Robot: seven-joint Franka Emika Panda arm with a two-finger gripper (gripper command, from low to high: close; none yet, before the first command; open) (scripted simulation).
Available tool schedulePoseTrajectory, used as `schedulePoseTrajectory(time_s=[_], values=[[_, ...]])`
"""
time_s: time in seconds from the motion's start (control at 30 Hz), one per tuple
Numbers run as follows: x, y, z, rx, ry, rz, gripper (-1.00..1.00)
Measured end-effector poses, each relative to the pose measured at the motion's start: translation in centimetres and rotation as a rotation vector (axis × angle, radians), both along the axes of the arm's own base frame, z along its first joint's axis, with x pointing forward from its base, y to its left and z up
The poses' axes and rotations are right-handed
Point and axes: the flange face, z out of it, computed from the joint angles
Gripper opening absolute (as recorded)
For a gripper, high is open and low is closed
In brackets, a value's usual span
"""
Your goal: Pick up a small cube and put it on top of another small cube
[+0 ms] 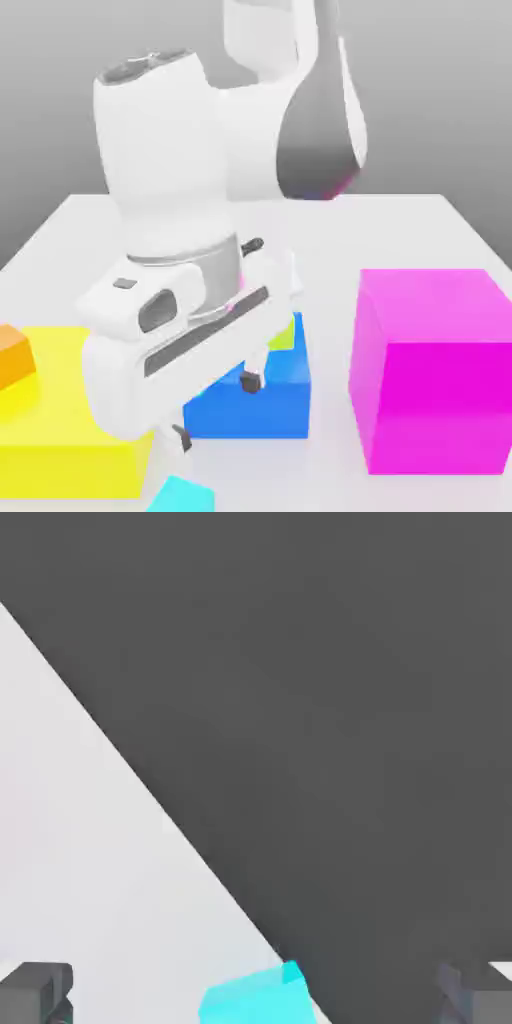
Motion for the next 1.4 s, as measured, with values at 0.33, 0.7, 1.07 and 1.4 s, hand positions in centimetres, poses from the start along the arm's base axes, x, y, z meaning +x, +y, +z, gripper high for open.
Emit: schedulePoseTrajectory(time_s=[0.33,0.7,1.07,1.4], values=[[-1.0,-2.4,-12.2,-0.127,0.082,0.202,0.00],[-1.1,-2.4,-9.4,-0.127,0.085,0.205,-1.00],[-4.8,-0.3,-1.0,-0.044,0.157,0.072,-1.00],[-11.3,-1.2,5.7,-0.062,0.154,-0.104,-1.00]])
